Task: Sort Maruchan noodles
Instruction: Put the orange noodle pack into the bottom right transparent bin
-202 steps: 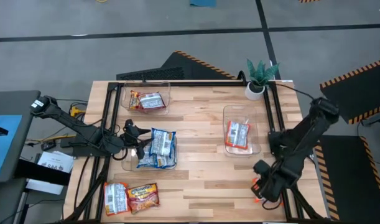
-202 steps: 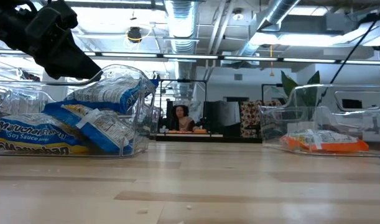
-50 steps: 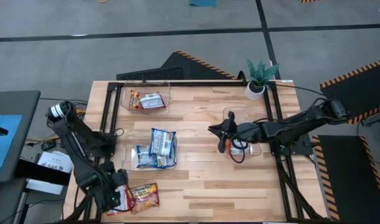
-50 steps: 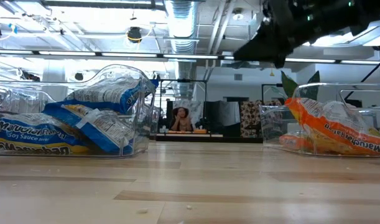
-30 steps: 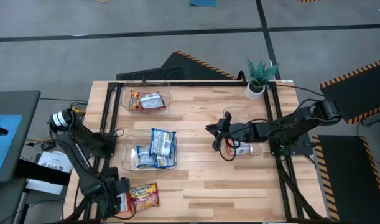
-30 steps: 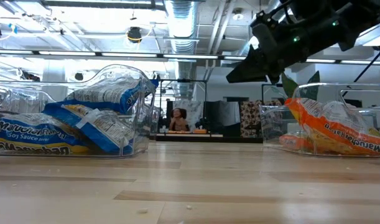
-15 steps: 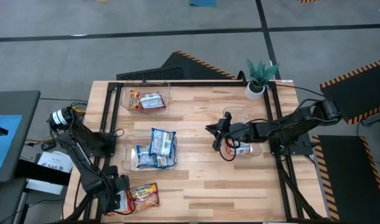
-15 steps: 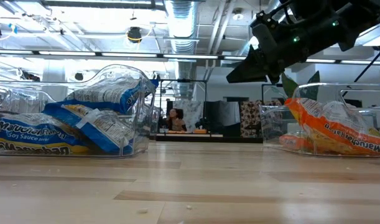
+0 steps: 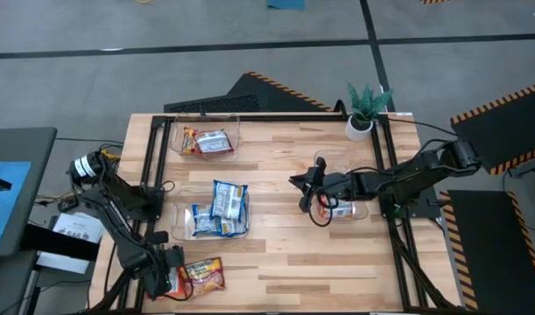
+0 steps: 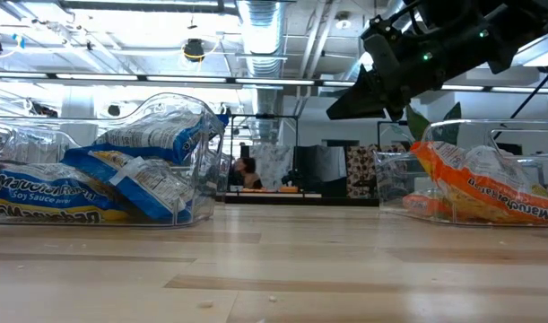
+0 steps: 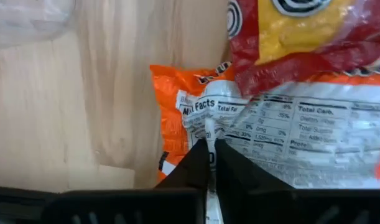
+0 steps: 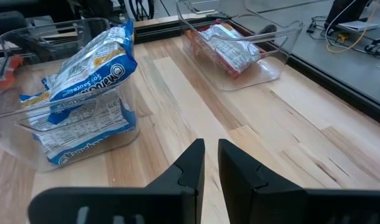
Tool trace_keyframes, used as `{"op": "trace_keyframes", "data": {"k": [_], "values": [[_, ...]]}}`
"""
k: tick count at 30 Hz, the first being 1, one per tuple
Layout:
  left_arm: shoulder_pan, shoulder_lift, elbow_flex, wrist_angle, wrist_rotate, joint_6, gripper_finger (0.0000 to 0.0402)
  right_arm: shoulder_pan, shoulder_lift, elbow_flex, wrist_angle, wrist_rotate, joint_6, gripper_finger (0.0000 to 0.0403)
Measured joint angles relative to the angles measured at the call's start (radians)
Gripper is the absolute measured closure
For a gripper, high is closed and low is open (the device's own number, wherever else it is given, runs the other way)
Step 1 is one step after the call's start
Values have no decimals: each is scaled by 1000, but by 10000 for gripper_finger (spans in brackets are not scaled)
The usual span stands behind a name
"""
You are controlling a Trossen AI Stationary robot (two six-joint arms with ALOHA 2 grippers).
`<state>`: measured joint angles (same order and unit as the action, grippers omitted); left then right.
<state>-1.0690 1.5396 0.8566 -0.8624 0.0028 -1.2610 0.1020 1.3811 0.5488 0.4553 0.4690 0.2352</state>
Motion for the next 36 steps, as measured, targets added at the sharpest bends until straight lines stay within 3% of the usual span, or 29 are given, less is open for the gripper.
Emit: {"op": "trace_keyframes", "data": {"k": [13,20,27,32,36], "values": [[43,-300,77,-108,-16,2,401,0,0,0,1,0,3,332],[77,-462,77,-73,-121,-2,401,0,0,0,1,0,2,332],[188,-547,79,89,-252,279,401,3,0,0,75,-1,-4,332],[305,-567,79,207,-203,513,401,2,-1,0,164,-41,-35,332],[397,-567,79,226,-119,615,401,2,-1,0,193,-75,-38,332]]}}
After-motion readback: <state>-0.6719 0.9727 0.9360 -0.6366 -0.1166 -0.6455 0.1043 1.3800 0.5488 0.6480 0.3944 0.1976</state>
